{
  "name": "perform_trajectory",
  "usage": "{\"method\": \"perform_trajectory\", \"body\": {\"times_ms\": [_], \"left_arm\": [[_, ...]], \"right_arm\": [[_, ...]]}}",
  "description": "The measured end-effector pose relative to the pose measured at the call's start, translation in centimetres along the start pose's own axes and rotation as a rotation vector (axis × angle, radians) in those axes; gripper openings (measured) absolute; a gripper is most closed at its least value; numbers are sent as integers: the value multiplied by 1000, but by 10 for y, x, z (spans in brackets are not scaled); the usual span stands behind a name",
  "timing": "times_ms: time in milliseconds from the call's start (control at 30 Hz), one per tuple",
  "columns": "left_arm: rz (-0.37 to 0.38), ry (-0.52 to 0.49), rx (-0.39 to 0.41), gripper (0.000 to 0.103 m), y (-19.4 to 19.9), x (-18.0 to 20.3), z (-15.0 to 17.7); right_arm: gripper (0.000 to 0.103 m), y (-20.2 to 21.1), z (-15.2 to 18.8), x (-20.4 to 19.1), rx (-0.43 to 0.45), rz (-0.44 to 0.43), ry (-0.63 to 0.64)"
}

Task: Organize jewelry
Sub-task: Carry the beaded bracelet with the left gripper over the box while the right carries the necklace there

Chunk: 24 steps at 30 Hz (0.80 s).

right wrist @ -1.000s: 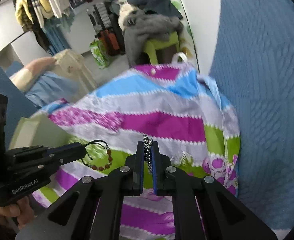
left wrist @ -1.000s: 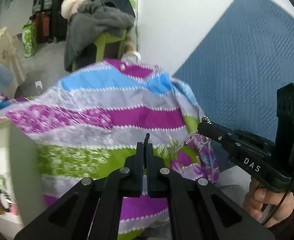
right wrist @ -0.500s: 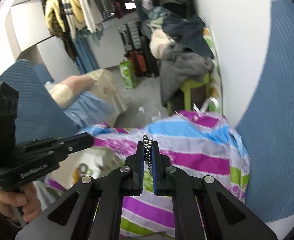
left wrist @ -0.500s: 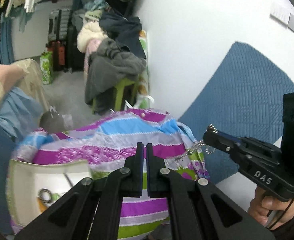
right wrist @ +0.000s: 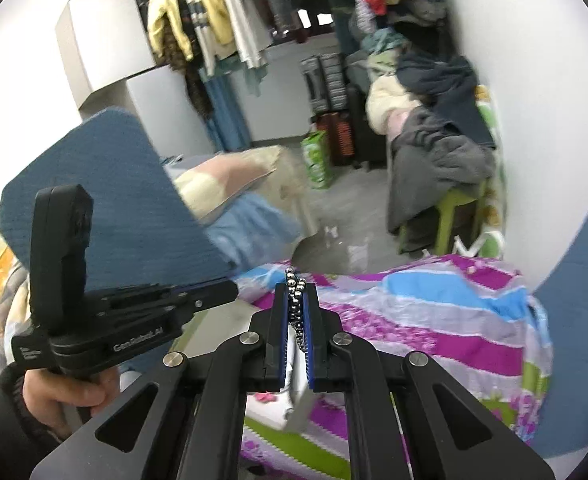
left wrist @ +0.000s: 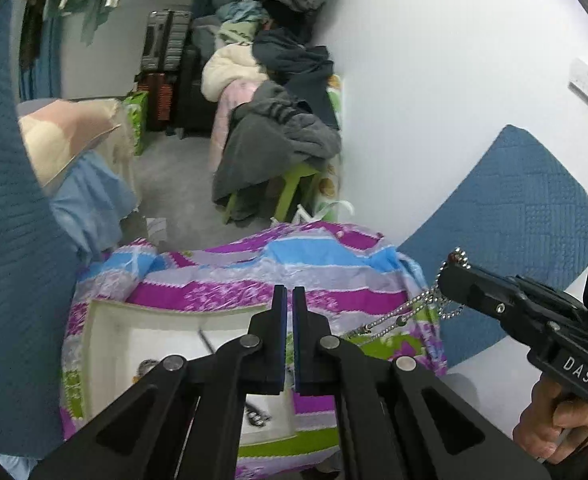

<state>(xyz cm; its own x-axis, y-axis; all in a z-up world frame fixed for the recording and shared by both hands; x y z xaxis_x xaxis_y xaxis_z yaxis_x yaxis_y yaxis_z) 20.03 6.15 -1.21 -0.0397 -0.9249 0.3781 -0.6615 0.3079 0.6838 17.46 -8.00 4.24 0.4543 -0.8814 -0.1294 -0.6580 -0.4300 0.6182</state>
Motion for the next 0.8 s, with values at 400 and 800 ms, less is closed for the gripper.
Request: {"method": "perform_trajectory", "body": {"times_ms": [400,800], "left_arm": [[-73,79,-25,0,-4,-83,47],[-107,133,-60,2,-14,-115,80]], "right_arm": [[5,-94,51,-31,-154,-58,10],[7,-162,122,-35,-307,-26,-12]]}}
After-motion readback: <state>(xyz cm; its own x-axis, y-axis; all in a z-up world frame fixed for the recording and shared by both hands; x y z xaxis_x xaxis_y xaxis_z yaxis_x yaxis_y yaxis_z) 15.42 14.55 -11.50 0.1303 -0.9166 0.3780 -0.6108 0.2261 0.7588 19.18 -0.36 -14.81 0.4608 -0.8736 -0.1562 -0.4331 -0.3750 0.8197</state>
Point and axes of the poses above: each gripper's, at about its wrist camera, not at the fingertips, and y roughly against the way its jaws point, x to its right, z to its underside, the point moved 3 cm from there along -y, roughly the way its jaws point, and after that the axes turned 5 degrees about y, right-handed, at the moved point
